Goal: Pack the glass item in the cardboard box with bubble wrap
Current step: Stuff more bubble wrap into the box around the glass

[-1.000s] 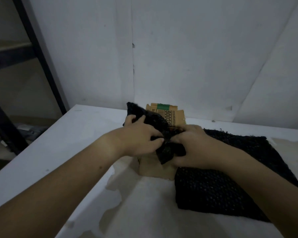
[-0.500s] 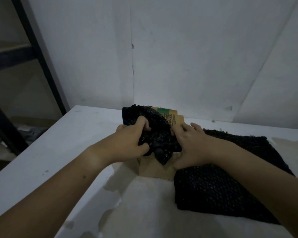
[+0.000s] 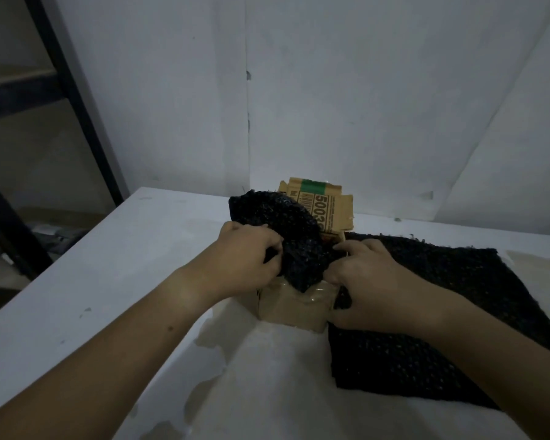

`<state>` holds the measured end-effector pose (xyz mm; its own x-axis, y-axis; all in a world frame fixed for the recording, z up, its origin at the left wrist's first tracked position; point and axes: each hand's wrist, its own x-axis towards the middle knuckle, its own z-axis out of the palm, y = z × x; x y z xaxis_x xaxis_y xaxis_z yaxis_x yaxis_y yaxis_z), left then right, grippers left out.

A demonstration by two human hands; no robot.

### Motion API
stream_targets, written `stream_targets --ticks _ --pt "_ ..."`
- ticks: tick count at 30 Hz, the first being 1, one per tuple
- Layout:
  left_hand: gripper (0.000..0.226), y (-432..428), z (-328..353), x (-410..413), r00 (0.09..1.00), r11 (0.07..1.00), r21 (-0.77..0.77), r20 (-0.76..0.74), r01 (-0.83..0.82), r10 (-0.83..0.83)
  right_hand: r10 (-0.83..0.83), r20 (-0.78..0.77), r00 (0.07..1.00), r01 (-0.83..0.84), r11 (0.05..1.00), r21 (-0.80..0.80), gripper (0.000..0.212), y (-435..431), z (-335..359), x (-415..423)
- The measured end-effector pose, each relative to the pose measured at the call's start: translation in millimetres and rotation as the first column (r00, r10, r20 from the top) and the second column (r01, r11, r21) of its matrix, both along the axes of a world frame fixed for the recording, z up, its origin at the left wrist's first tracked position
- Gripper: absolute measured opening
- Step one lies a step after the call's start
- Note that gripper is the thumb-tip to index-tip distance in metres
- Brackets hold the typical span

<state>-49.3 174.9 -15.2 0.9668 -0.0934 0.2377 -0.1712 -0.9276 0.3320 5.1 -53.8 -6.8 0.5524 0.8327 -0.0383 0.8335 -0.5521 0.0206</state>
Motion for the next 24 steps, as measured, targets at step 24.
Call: stream_targets --ticks 24 --pt "0.018 -29.4 39.6 33.5 0.907 0.955 0.293 -0.391 -0.04 0.157 -0.099 -0.004 0.995 0.098 0.98 0.172 0.023 33.9 6.7 -29.5"
